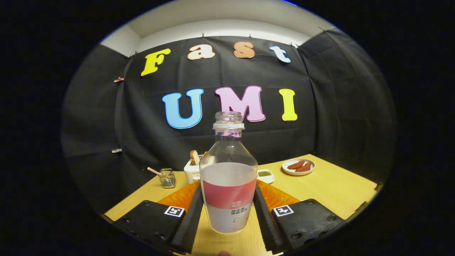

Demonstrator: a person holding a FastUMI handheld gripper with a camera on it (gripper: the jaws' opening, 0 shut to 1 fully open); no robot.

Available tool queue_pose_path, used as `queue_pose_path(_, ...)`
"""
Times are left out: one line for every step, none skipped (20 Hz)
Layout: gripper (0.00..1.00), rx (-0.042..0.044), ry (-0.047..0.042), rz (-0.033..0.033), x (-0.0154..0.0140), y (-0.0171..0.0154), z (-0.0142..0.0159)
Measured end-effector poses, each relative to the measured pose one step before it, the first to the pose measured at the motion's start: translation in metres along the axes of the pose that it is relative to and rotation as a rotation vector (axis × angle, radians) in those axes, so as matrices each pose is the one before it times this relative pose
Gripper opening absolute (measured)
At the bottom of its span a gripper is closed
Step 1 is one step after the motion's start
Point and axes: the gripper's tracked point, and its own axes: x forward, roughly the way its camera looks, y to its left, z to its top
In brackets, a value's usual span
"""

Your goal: Take the bottle from table, then pour the juice into the cup, finally place the bottle on the coaster

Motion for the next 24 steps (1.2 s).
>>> queue_pose_path(0.75,0.04325,0.00131,-0.01282,0.00128,-0.00689,-0.00102)
queue_pose_path(0.75,0.05095,0.00215,-0.00622,0.00249,-0.00422,-0.00157)
queue_pose_path(0.75,0.05945,0.00719,-0.00349,0.00268,-0.00321,-0.00127)
queue_pose_path(0.75,0.06532,0.01257,-0.00026,0.00287,-0.00191,-0.00438)
queue_pose_path(0.75,0.06799,0.01704,-0.00022,0.00341,-0.00255,-0.00406)
queue_pose_path(0.75,0.06502,0.01311,-0.01010,0.00264,-0.00479,-0.00414)
queue_pose_path(0.75,0.06133,0.00917,-0.00775,0.00308,-0.00528,-0.00241)
queue_pose_path(0.75,0.05654,0.00195,-0.00788,0.00154,-0.00346,-0.00186)
queue_pose_path(0.75,0.04372,0.00093,-0.00948,0.00163,-0.00458,-0.00057)
queue_pose_path(0.75,0.04153,0.00639,-0.00555,0.00076,-0.00432,-0.00278)
queue_pose_path(0.75,0.04341,0.00986,-0.00503,0.00106,-0.00442,-0.00234)
queue_pose_path(0.75,0.04705,0.01310,-0.00255,0.00162,-0.00349,-0.00292)
queue_pose_path(0.75,0.04892,0.01529,-0.00363,0.00227,-0.00348,-0.00440)
queue_pose_path(0.75,0.05064,0.01306,-0.00791,0.00158,-0.00485,-0.00319)
queue_pose_path(0.75,0.05051,0.00882,-0.00840,0.00169,-0.00477,-0.00188)
queue_pose_path(0.75,0.04613,0.00214,-0.00701,0.00014,-0.00345,-0.00177)
queue_pose_path(0.75,0.03803,-0.00127,-0.00714,0.00189,-0.00311,-0.00007)
queue_pose_path(0.75,0.02960,-0.00181,-0.01058,-0.00092,-0.00536,-0.00156)
queue_pose_path(0.75,0.02426,-0.00227,-0.01165,0.00134,-0.00517,-0.00087)
queue_pose_path(0.75,0.02311,0.00046,-0.00729,0.00011,-0.00405,-0.00083)
queue_pose_path(0.75,0.02535,0.00259,-0.00249,0.00055,-0.00126,-0.00058)
queue_pose_path(0.75,0.02710,0.00022,-0.00208,0.00221,-0.00101,0.00168)
queue_pose_path(0.75,0.02728,-0.00325,-0.00175,0.00124,-0.00204,0.00009)
queue_pose_path(0.75,0.02538,-0.00530,-0.00083,0.00135,-0.00157,0.00061)
